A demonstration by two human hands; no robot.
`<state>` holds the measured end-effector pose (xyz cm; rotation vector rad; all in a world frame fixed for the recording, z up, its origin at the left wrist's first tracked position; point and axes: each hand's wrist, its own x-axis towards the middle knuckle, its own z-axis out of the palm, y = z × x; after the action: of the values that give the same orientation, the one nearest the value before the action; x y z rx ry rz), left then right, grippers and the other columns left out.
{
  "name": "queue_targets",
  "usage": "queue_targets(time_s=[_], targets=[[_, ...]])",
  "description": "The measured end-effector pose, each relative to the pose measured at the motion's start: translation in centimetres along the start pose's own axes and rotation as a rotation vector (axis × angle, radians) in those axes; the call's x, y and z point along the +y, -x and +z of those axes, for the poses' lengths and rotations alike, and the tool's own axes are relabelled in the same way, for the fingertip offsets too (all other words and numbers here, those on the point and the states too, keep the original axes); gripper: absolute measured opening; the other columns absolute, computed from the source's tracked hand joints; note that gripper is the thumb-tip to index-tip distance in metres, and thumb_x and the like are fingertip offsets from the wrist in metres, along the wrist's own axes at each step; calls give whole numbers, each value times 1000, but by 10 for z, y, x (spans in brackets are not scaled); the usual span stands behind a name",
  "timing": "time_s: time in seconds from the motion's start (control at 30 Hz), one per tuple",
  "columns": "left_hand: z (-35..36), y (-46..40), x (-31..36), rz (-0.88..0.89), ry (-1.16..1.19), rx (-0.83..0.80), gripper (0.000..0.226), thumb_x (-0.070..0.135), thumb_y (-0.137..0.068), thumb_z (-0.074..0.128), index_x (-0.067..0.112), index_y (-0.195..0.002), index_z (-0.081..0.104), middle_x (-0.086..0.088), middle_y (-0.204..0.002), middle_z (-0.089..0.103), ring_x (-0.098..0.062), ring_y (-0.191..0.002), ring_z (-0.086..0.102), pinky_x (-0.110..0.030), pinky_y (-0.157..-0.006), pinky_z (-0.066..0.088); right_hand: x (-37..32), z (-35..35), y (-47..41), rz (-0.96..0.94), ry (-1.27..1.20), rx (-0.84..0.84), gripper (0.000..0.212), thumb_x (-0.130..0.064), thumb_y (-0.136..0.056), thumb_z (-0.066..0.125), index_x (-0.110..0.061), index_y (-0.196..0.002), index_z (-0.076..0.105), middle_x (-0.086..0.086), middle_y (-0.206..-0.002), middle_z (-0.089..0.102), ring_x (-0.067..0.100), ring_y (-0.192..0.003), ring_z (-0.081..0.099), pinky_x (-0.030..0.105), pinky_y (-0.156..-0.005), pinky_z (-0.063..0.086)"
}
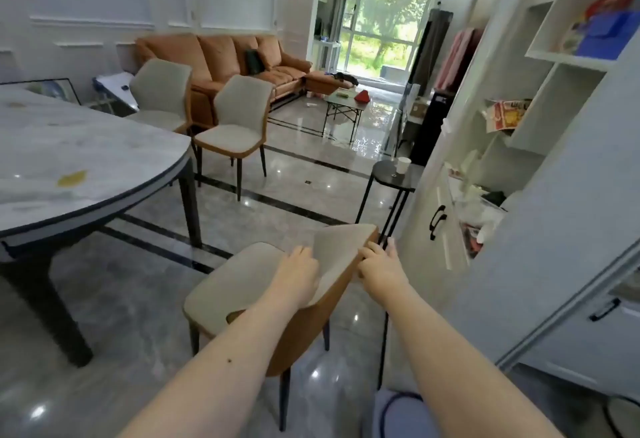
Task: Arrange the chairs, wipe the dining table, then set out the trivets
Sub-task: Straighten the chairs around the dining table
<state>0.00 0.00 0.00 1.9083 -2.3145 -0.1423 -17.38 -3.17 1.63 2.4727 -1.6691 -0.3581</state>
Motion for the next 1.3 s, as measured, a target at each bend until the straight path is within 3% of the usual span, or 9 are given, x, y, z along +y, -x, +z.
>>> queue_targets(time_s=[0.13,0.3,0.5,0.63,0.8,0.97,1.07,1.2,1.3], targets=[[22,-33,-5,-15,21,-104,26,9,-91,47,8,-114,58,-9,-123,49,-26,-119,40,-35,-97,36,15,15,-17,143,62,-173,65,-8,-88,54,-21,-147,31,6,-156,19,31,-146,6,62,-113,-9],[51,-61,1,-63,109,-180,41,31,-96,45,10,-132,45,-10,-132,46,-28,-124,40,-39,-101,38,27,45,-58,128,-90,-149,78,-10,-88,59,-22,-151,15,5,-156,18,29,-145,13,56,-117,1],[84,-94,16,-179,163,-303,56,43,-91,55,12,-135,39,-10,-134,48,-28,-123,44,-38,-98,40,31,72,-101,-60,-127,-126,77,-10,-84,64,-18,-149,23,7,-154,22,28,-143,16,49,-118,4],[102,-112,26,-301,228,-426,63,44,-87,59,11,-135,35,-11,-129,52,-29,-116,52,-37,-93,43,46,84,-120,-158,-125,-115,68,-5,-84,58,-17,-145,30,8,-150,27,29,-141,17,54,-116,2],[112,-124,34,-441,258,-388,53,46,-83,62,12,-121,47,-11,-119,60,-30,-110,58,-37,-90,48,52,102,-143,-226,-132,-169,76,-6,-81,65,-15,-146,27,12,-151,22,33,-145,5,67,-111,-2],[113,-130,32,-479,141,-434,40,40,-86,59,13,-116,58,-9,-117,62,-28,-110,59,-34,-89,47,35,106,-165,-189,-178,-219,46,-5,-89,55,-16,-132,46,12,-140,36,35,-141,12,74,-107,1],[116,-129,33,-455,112,-441,30,28,-88,57,13,-114,60,-9,-114,63,-28,-107,60,-34,-87,48,29,110,-173,-158,-134,-249,40,-6,-86,59,-18,-124,51,10,-132,43,34,-133,22,77,-103,7],[116,-122,26,-444,162,-377,23,27,-89,58,15,-108,64,-8,-111,64,-28,-104,61,-34,-83,49,25,112,-177,-182,-64,-276,58,-12,-76,73,-18,-128,48,10,-132,41,35,-135,20,79,-101,11],[110,-115,10,-446,163,-362,22,26,-91,56,15,-109,63,-8,-114,63,-27,-107,59,-33,-83,47,7,108,-181,-172,-83,-266,58,-11,-75,75,-19,-126,50,11,-132,43,36,-137,18,81,-100,8]])
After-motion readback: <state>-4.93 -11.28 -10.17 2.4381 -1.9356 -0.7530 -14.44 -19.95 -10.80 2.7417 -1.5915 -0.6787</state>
